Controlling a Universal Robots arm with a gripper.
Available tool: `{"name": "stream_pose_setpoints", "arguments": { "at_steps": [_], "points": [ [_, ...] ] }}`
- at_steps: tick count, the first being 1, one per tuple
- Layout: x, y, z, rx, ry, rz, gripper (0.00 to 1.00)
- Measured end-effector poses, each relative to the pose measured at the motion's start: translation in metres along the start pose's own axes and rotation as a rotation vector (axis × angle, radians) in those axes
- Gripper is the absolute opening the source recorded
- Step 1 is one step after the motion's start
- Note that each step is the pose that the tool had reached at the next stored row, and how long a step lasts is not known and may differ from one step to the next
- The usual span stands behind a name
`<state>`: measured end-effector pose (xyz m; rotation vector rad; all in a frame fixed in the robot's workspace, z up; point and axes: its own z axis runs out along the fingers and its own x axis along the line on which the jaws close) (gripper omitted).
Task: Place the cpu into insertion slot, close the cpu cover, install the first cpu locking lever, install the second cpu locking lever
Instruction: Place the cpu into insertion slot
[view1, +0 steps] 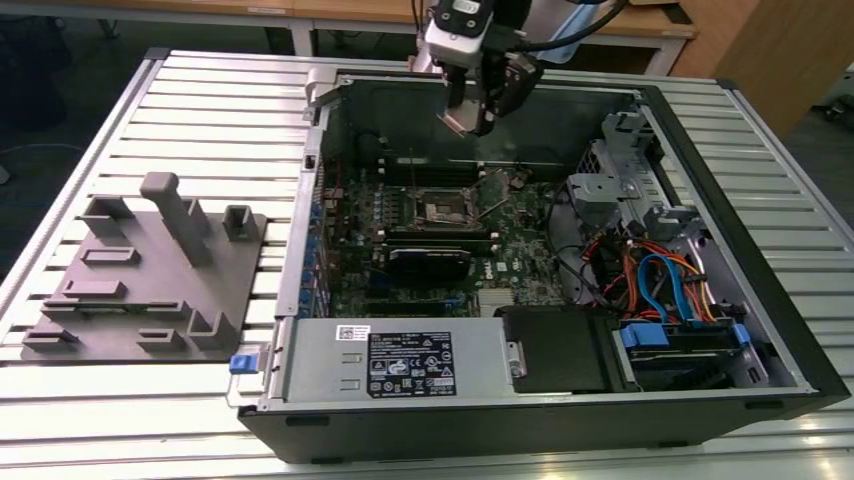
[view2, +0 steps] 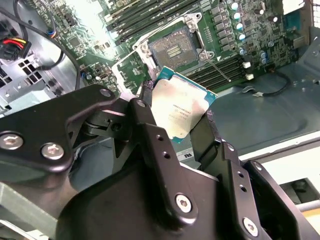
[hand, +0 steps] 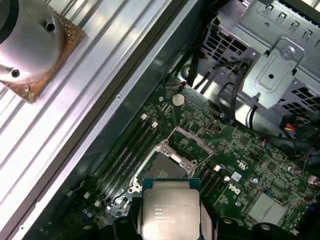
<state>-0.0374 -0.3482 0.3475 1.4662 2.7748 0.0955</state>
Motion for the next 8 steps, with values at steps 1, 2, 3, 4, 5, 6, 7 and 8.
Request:
{"name": "stream_pose_setpoints", "arguments": {
  "at_steps": [1, 2, 3, 4, 5, 6, 7, 8],
  "points": [
    [0.0, 0.0, 0.0002, 0.0004, 0.0, 0.003, 0.54],
    [-0.0001, -0.0001, 0.0002, 0.0005, 0.0, 0.005, 0.54],
    [-0.0001, -0.0001, 0.0002, 0.0006, 0.0, 0.005, 0.54],
    [-0.0001, 0.0, 0.0004, 0.0004, 0.0001, 0.006, 0.54],
    [-0.0001, 0.0, 0.0004, 0.0004, 0.0001, 0.006, 0.54],
    [-0.0001, 0.0, 0.0004, 0.0004, 0.0001, 0.006, 0.54],
    [0.0, 0.0, 0.0004, 0.0004, 0.0001, 0.006, 0.54],
    [0.0, 0.0, 0.0004, 0.0004, 0.0001, 0.006, 0.54]
  ]
}}
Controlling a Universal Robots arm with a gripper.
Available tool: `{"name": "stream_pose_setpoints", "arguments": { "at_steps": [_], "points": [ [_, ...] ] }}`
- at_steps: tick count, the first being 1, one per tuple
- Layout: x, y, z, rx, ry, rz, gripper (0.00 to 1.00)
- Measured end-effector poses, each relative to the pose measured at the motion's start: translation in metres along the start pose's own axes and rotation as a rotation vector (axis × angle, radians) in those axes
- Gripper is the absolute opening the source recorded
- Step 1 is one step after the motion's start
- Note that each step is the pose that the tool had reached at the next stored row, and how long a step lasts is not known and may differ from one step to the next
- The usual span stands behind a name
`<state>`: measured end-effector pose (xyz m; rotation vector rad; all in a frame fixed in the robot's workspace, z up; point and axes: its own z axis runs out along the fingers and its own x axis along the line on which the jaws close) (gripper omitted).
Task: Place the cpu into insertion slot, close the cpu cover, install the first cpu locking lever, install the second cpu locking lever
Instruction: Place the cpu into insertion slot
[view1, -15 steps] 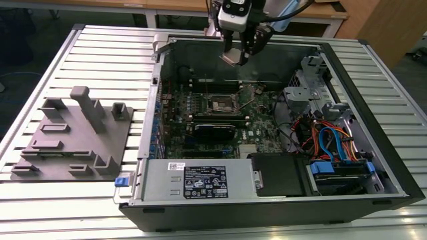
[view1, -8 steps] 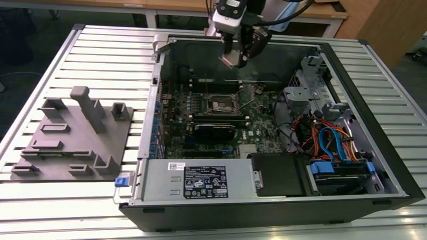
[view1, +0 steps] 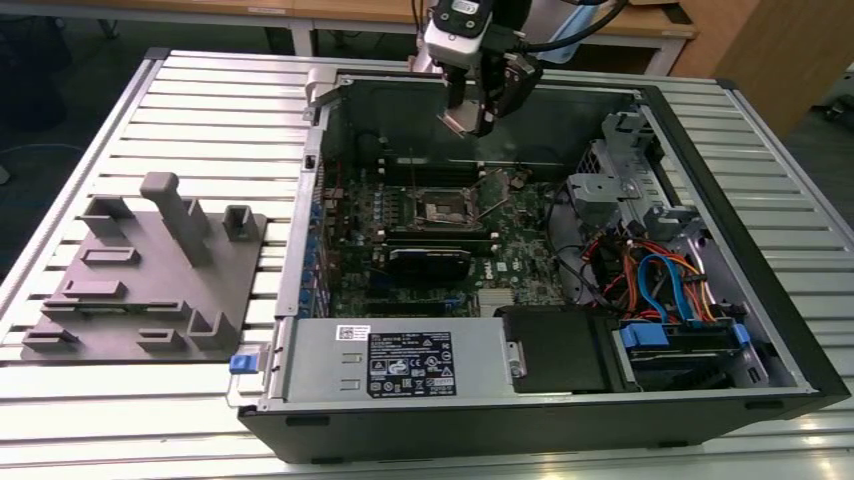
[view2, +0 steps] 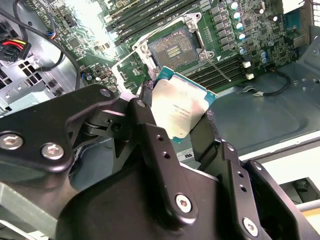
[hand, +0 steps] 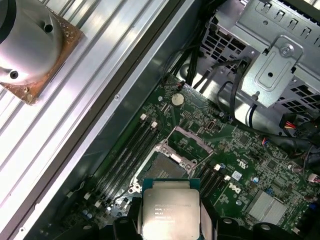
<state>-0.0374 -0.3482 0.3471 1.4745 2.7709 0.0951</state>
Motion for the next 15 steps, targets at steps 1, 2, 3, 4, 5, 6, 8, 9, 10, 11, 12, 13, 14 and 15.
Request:
{"name": "stream_pose_setpoints", "arguments": {
  "at_steps": [1, 2, 3, 4, 5, 6, 8, 9, 10, 11, 12, 13, 14, 15],
  "points": [
    [0.0, 0.0, 0.0, 0.0, 0.0, 0.0, 0.54],
    [0.0, 0.0, 0.0, 0.0, 0.0, 0.0, 0.54],
    [0.0, 0.0, 0.0, 0.0, 0.0, 0.0, 0.54],
    [0.0, 0.0, 0.0, 0.0, 0.0, 0.0, 0.54],
    [0.0, 0.0, 0.0, 0.0, 0.0, 0.001, 0.54],
    [0.0, 0.0, 0.0001, -0.0001, 0.0, 0.002, 0.54],
    [0.0, 0.0, 0.0001, -0.0001, -0.0003, 0.005, 0.54],
    [0.0, 0.0, 0.0001, -0.0002, -0.0004, 0.008, 0.54],
    [0.0, 0.0, 0.0002, -0.0003, -0.0006, 0.012, 0.54],
    [0.0, 0.0, 0.0002, -0.0004, -0.0008, 0.016, 0.54],
    [0.0, 0.0, 0.0002, -0.0006, -0.0012, 0.022, 0.54],
    [0.0, 0.0, 0.0003, -0.0009, -0.0015, 0.029, 0.54],
    [0.0, 0.0, 0.0005, -0.0011, -0.002, 0.039, 0.54],
    [0.0, 0.0, 0.0006, -0.0014, -0.0027, 0.051, 0.54]
  ]
}}
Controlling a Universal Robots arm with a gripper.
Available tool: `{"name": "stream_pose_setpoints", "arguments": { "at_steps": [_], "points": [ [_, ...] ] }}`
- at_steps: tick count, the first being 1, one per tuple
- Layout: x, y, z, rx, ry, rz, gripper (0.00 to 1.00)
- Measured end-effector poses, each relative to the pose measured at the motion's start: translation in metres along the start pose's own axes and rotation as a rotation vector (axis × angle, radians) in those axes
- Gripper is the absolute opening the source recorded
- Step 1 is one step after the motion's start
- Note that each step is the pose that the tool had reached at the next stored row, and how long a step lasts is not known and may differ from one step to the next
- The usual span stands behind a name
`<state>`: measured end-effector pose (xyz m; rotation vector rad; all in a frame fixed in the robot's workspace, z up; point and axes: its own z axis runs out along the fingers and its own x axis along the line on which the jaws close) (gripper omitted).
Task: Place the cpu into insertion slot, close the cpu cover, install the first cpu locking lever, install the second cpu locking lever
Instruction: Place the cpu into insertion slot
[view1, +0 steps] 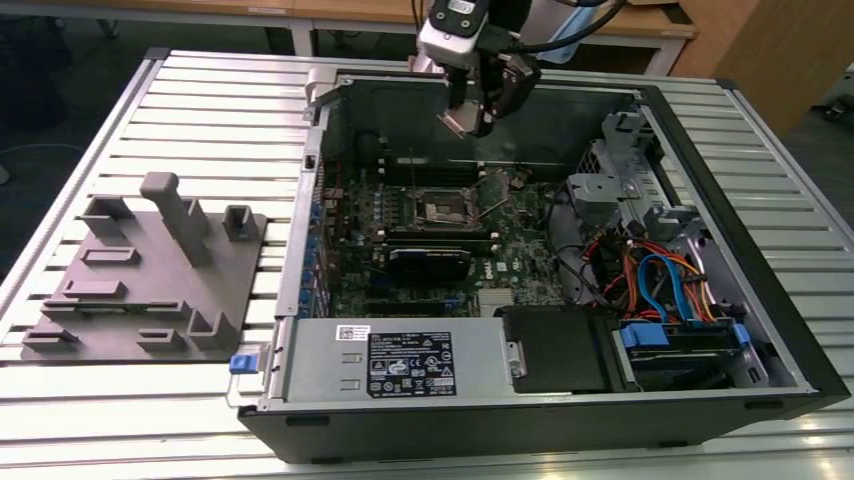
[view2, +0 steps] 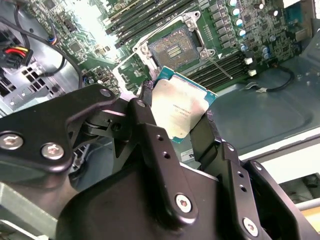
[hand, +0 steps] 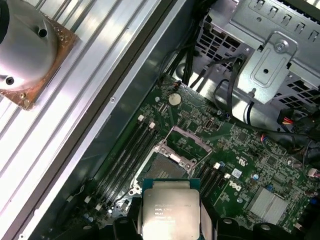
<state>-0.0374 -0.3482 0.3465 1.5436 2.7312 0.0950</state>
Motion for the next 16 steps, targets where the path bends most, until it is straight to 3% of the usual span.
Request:
{"name": "stream_pose_setpoints", "arguments": {
  "at_steps": [5, 16],
  "points": [
    [0.0, 0.0, 0.0011, -0.0019, -0.004, 0.074, 0.54],
    [-0.0002, -0.0005, 0.0093, -0.0009, -0.0035, 0.075, 0.54]
  ]
}}
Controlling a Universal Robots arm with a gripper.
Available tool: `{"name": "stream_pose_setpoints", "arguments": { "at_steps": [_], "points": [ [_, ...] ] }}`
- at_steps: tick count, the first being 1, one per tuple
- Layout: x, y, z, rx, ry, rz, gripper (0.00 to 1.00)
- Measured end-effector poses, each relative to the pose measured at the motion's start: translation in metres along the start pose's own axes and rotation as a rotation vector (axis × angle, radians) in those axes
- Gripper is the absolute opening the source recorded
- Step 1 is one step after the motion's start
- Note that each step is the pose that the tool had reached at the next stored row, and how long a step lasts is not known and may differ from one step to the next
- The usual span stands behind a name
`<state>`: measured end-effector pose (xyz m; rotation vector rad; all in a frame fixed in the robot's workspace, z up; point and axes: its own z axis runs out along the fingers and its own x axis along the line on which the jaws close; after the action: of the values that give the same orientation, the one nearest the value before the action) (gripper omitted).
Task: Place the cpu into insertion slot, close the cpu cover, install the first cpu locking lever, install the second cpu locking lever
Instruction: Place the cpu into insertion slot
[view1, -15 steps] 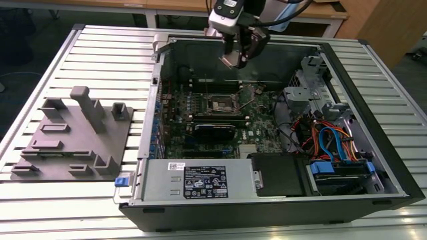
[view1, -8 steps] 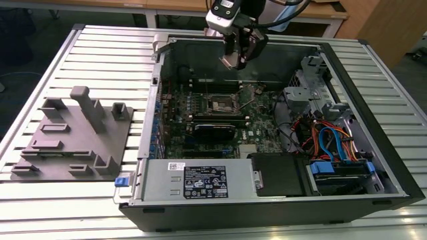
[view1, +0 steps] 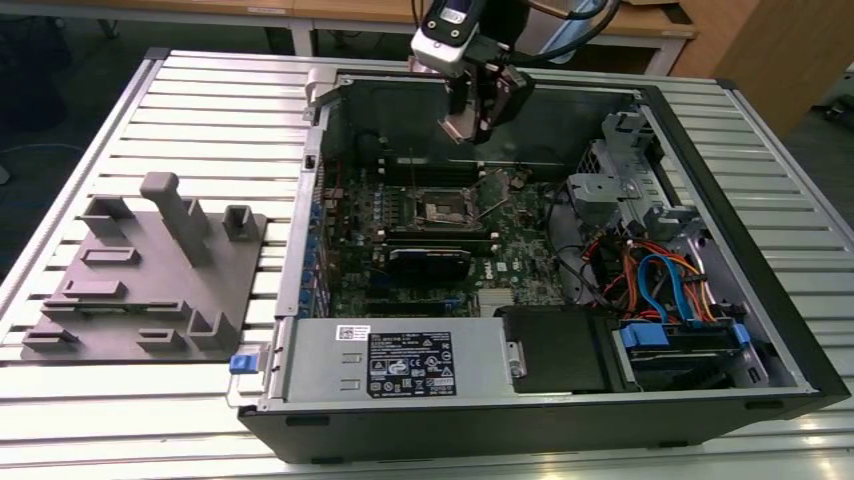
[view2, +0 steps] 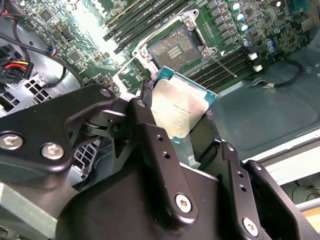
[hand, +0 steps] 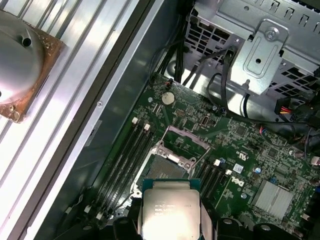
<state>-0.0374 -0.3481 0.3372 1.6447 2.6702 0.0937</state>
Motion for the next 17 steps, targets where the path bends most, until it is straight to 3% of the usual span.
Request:
{"name": "stream_pose_setpoints", "arguments": {
  "at_steps": [17],
  "points": [
    [0.0, 0.0, 0.0008, -0.0001, -0.0002, 0.002, 0.54]
  ]
}}
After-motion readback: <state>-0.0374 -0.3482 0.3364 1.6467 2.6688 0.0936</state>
